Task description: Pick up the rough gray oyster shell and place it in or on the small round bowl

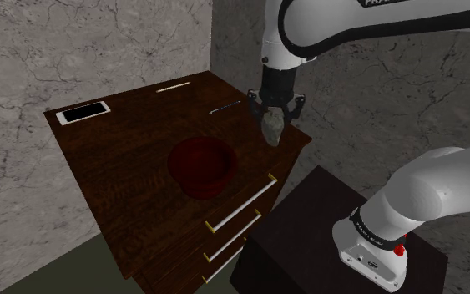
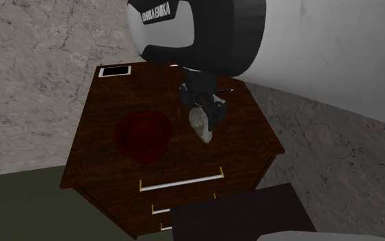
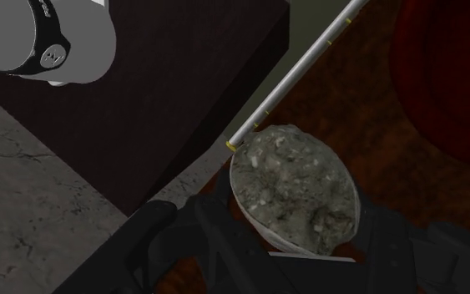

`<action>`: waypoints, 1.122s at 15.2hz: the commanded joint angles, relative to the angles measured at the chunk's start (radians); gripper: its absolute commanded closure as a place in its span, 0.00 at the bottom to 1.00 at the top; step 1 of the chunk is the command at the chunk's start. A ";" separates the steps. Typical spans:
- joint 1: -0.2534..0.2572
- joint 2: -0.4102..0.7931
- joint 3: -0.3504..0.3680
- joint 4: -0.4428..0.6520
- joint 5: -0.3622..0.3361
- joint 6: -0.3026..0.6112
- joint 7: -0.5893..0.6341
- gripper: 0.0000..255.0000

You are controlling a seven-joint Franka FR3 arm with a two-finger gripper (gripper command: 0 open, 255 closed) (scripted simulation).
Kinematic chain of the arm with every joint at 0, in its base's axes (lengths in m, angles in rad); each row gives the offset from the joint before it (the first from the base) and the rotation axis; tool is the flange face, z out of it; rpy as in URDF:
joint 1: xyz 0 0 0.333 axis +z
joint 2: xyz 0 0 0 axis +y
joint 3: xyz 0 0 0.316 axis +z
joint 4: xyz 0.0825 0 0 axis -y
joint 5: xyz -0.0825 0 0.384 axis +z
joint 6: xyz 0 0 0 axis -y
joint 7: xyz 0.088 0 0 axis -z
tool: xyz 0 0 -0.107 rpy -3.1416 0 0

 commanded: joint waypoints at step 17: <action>0.027 0.441 0.299 0.442 -0.137 -0.015 0.434 1.00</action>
